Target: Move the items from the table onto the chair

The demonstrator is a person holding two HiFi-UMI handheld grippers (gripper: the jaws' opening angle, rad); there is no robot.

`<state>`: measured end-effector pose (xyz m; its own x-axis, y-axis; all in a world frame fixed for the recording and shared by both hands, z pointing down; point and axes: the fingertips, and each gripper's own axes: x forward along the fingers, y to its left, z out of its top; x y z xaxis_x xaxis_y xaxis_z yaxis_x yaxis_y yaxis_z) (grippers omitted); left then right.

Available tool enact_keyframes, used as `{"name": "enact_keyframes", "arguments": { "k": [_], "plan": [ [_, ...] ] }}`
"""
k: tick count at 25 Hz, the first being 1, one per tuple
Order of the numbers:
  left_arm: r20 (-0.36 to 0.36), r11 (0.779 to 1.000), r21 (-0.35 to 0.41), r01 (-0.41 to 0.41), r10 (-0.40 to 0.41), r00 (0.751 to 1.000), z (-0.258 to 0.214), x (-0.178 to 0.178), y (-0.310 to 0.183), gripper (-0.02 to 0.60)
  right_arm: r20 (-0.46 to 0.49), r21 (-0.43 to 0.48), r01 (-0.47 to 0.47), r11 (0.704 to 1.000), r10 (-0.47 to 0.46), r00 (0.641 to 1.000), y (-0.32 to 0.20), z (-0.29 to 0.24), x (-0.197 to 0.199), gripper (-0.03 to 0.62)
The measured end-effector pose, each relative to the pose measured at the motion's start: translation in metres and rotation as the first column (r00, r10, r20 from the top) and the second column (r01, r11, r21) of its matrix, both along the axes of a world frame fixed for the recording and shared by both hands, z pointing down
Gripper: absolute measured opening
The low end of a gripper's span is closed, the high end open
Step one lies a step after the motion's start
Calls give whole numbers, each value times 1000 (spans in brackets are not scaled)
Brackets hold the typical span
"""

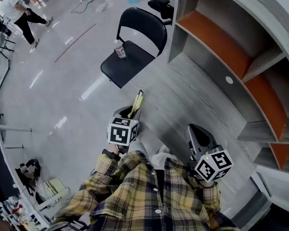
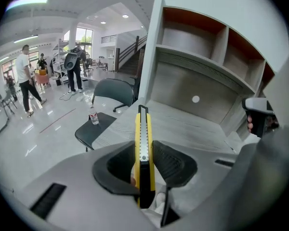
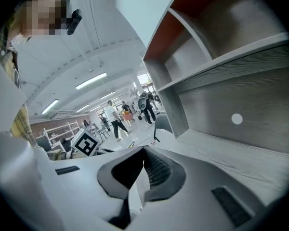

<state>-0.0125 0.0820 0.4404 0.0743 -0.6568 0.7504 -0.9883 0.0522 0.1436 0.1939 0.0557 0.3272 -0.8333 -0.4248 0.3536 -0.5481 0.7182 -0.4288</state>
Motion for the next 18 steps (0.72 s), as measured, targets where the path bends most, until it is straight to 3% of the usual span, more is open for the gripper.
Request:
{"name": "enact_keyframes", "arguments": {
  "k": [7,11,18],
  "plan": [
    [-7,1000,-20,-12,12,1000,12,-123,-47,117,-24,-48,-64,997,63,998,-35,18,-100,18],
    [4,993,-76,-88,89,996,30,-190,-82,117,-44,-84,-130,988,126,991,-50,29,-165,18],
    [1,957,-162,-240,243,970,94,-247,-142,117,-76,-139,-221,965,213,974,-77,64,-246,18]
  ]
}}
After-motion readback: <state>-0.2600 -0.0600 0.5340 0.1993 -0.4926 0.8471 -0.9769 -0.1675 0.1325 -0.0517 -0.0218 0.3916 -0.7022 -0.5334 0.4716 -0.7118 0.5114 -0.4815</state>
